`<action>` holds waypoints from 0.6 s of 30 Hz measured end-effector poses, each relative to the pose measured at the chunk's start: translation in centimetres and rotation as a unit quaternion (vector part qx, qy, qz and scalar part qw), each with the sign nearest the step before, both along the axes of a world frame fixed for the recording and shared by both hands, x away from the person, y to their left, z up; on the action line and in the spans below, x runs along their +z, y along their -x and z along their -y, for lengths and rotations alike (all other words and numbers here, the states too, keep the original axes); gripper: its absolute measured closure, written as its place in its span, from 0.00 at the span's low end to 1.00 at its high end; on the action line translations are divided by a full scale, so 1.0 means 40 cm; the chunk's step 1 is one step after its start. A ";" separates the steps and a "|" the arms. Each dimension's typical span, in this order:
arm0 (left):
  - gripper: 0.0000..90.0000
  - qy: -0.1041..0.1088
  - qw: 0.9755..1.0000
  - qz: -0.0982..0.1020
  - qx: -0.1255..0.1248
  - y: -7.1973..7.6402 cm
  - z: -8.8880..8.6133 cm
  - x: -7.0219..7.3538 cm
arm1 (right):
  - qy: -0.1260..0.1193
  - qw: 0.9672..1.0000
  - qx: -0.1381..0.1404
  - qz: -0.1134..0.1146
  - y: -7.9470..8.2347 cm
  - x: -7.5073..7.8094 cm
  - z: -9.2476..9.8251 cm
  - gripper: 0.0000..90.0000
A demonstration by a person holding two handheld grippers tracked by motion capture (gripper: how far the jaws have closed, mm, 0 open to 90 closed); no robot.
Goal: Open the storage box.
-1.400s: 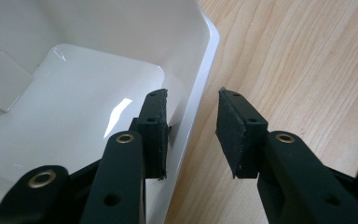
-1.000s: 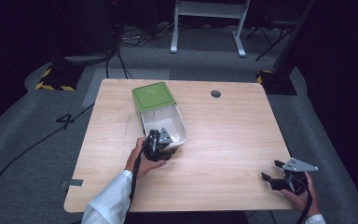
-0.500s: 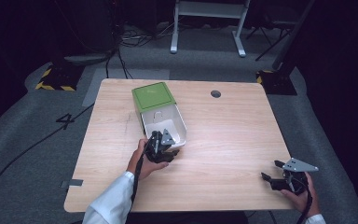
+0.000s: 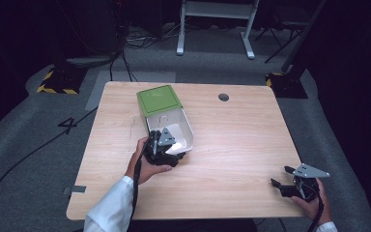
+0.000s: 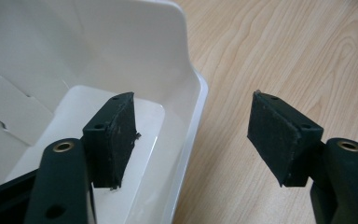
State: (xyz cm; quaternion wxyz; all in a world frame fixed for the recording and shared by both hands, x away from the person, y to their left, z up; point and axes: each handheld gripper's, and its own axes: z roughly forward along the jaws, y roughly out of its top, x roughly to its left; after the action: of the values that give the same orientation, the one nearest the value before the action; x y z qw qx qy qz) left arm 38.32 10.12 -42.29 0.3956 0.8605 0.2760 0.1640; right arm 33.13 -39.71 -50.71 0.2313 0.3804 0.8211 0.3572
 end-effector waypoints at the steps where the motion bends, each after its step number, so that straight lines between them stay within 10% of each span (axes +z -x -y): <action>1: 0.34 0.000 1.000 0.002 0.000 0.001 -0.003 0.005 | -0.001 1.000 0.000 -0.001 0.000 0.000 0.000 0.22; 18: 0.26 -0.032 0.998 0.042 0.019 0.041 -0.088 0.068 | -0.003 1.000 0.000 -0.002 -0.001 0.000 0.001 0.22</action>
State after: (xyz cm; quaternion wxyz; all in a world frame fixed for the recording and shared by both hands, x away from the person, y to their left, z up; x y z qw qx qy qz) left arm 36.70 13.64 -39.56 0.3757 0.8596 0.2706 0.2161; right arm 33.18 -39.73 -50.72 0.2281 0.3819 0.8206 0.3588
